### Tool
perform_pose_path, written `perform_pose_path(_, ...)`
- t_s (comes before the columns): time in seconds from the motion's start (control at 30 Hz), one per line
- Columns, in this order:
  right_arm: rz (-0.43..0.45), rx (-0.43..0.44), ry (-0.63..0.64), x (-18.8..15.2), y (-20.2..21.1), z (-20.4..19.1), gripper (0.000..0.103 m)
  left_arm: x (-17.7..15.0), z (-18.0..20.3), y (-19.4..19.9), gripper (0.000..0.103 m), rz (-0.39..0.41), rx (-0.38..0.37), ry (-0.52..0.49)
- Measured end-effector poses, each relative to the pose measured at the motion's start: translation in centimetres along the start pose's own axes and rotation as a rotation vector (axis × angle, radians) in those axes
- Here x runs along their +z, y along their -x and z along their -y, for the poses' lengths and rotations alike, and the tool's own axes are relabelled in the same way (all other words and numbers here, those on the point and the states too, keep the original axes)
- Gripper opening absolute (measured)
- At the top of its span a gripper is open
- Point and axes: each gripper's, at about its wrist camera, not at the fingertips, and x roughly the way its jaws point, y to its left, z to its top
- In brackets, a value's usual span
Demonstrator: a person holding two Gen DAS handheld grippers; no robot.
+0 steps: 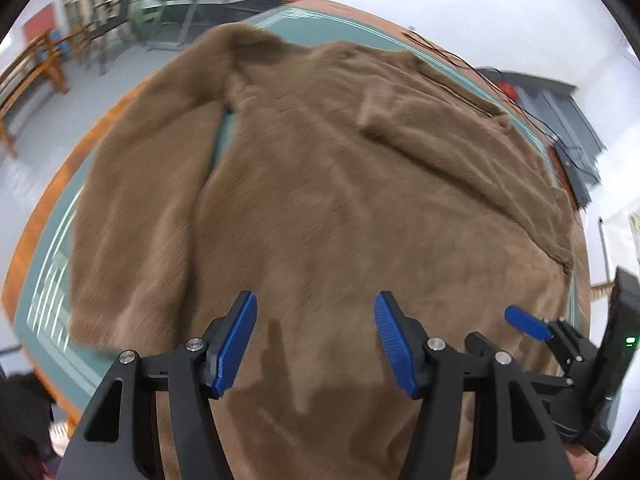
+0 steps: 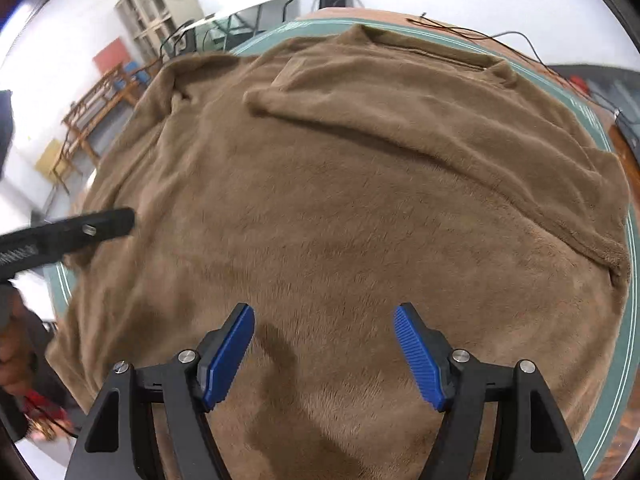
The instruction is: Fold clothes
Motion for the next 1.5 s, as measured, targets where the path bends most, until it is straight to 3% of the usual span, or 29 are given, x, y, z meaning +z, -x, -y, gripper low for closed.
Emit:
perform_pose_path(0.17, 0.080, -0.078, 0.167, -2.5, -0.6, -1.5, 0.083, -3.2, -3.6, 2.3, 0.066, 0.040, 0.028, 0.123)
perform_pose_path(0.3, 0.138, -0.071, 0.150, -3.5, -0.6, -1.0, 0.088, -5.4, -7.0, 3.4, 0.066, 0.053, 0.068, 0.235)
perform_pose_path(0.57, 0.171, -0.076, 0.156, -3.6, -0.7, -1.1, 0.089, -6.2, -10.7, 5.6, 0.066, 0.120, 0.175, 0.254)
perform_pose_path(0.73, 0.178, -0.077, 0.151, -4.2, -0.1, -1.0, 0.090, -6.2, -12.1, 5.5, 0.066, 0.112, 0.165, 0.299)
perform_pose_path(0.9, 0.183, -0.063, 0.161, -4.9, 0.2, -0.7, 0.090, -6.4, -12.8, 4.7, 0.066, 0.087, 0.102, 0.364)
perform_pose_path(1.0, 0.182, -0.062, 0.165, -5.0, 0.3, -0.8, 0.091, -6.2, -13.1, 4.1, 0.066, 0.071, 0.028, 0.422)
perform_pose_path(1.1, 0.182, -0.062, 0.166, -5.0, 0.3, -0.8, 0.091, -5.6, -13.2, 4.2, 0.066, 0.085, 0.015, 0.443)
perform_pose_path(1.2, 0.182, -0.063, 0.166, -5.0, 0.2, -0.8, 0.092, -4.9, -11.9, 4.5, 0.066, 0.128, 0.073, 0.357)
perform_pose_path(1.37, 0.182, -0.062, 0.166, -5.0, 0.1, -0.8, 0.093, -4.3, -8.0, 3.3, 0.066, 0.196, 0.214, 0.060)
perform_pose_path(1.5, 0.181, -0.063, 0.166, -5.0, 0.1, -0.9, 0.093, -3.3, -7.7, 1.3, 0.066, 0.179, 0.247, 0.018)
